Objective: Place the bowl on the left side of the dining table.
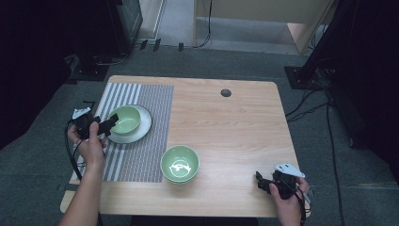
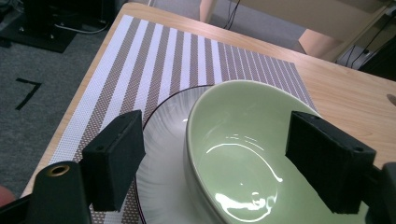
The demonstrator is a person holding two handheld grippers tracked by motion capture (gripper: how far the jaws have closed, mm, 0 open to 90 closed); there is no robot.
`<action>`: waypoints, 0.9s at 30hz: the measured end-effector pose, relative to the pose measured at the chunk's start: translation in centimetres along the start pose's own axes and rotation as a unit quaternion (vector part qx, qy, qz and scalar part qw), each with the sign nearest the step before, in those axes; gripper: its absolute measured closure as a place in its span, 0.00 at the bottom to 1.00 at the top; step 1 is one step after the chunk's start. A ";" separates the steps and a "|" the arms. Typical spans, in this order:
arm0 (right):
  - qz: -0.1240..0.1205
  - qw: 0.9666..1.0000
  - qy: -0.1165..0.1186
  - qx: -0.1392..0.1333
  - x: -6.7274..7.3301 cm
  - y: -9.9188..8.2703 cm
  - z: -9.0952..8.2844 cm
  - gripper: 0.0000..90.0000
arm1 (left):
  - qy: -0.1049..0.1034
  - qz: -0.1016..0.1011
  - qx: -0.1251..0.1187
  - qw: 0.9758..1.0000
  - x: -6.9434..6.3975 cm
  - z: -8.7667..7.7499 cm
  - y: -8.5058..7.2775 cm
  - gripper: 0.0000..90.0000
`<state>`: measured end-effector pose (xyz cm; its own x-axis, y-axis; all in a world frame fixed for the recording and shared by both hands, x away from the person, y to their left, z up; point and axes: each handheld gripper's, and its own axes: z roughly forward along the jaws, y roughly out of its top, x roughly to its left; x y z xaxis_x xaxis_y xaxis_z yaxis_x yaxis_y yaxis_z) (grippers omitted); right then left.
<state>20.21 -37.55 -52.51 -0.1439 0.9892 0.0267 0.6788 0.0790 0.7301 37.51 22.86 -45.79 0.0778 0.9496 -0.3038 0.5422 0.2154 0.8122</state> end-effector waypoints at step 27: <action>0.002 1.000 -0.004 0.002 0.0 0.0 0.1 0.10 | -0.013 0.040 -0.020 0.999 -0.5 -2.3 -1.4 0.21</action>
<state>20.27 -37.58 -52.53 -0.1356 0.9905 0.0235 0.6823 0.0761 0.7271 34.77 22.65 -45.67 0.1415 0.9582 -0.2486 0.5001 0.1475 0.8533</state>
